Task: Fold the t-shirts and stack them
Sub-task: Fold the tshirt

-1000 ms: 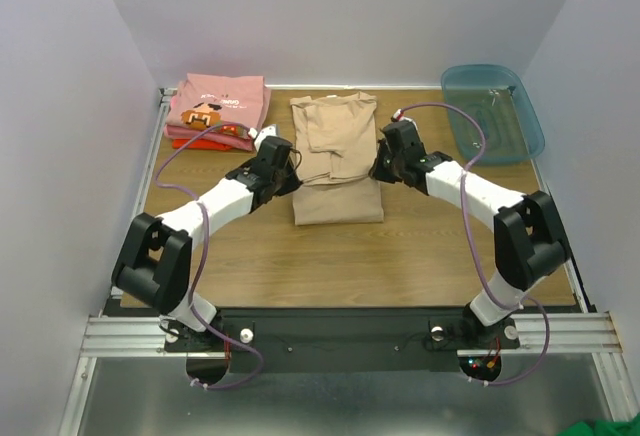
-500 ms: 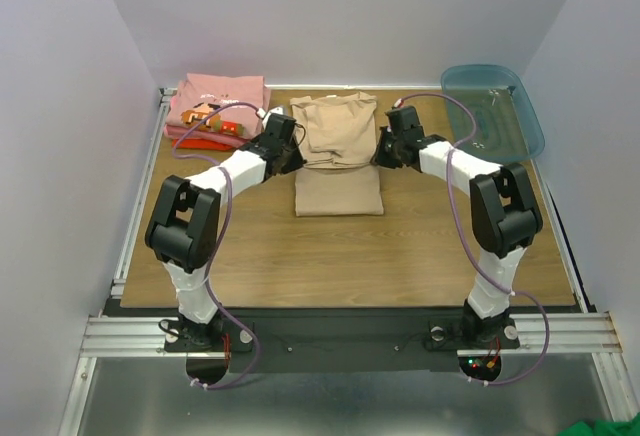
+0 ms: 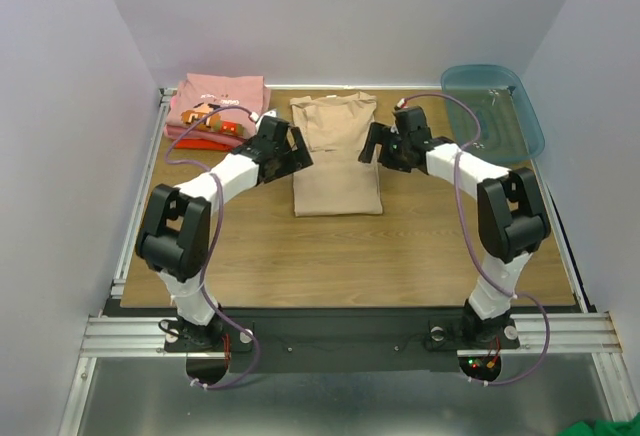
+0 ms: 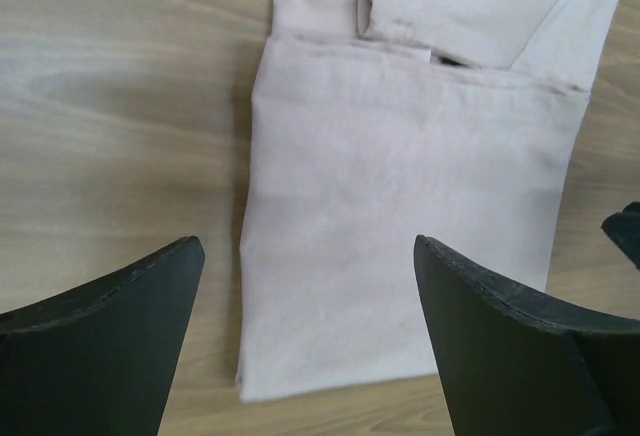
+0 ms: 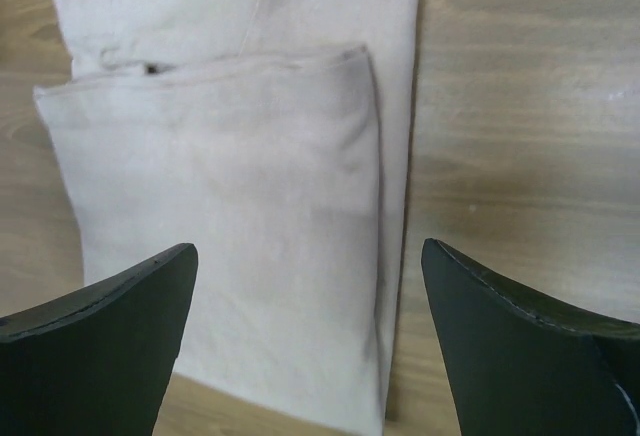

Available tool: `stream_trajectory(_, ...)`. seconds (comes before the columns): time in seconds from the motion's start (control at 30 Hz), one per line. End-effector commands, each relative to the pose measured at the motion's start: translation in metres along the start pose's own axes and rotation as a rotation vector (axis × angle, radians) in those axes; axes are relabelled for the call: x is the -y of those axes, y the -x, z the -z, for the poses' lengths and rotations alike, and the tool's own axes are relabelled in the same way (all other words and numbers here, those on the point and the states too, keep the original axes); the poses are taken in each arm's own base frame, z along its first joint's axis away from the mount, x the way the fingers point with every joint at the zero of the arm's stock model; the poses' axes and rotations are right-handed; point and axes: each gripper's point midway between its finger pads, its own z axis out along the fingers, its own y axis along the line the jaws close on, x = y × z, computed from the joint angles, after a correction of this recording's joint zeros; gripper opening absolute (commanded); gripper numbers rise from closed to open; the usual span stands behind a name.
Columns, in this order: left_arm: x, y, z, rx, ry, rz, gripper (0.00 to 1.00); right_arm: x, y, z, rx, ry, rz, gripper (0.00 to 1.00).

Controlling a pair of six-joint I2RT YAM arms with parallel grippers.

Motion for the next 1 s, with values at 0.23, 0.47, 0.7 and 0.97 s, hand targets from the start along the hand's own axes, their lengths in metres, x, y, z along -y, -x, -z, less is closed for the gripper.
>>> stream_trajectory(0.23,-0.031,-0.078,0.048,-0.084,-0.074,0.092,0.98,0.009,-0.080,0.050,-0.053,0.057,-0.129,1.00)
stream_trajectory(0.47,-0.031,-0.109,0.045,-0.153,-0.135,0.118,0.92,0.009,-0.106,0.040,-0.093,0.104,-0.271,0.77)
stream_trajectory(0.7,-0.041,-0.130,0.039,-0.204,-0.114,0.126,0.74,0.018,-0.123,0.043,-0.113,0.085,-0.302,0.54)
stream_trajectory(0.97,-0.042,-0.137,0.033,-0.219,-0.111,0.125,0.49,0.030,-0.128,0.038,-0.101,0.033,-0.322,0.14)
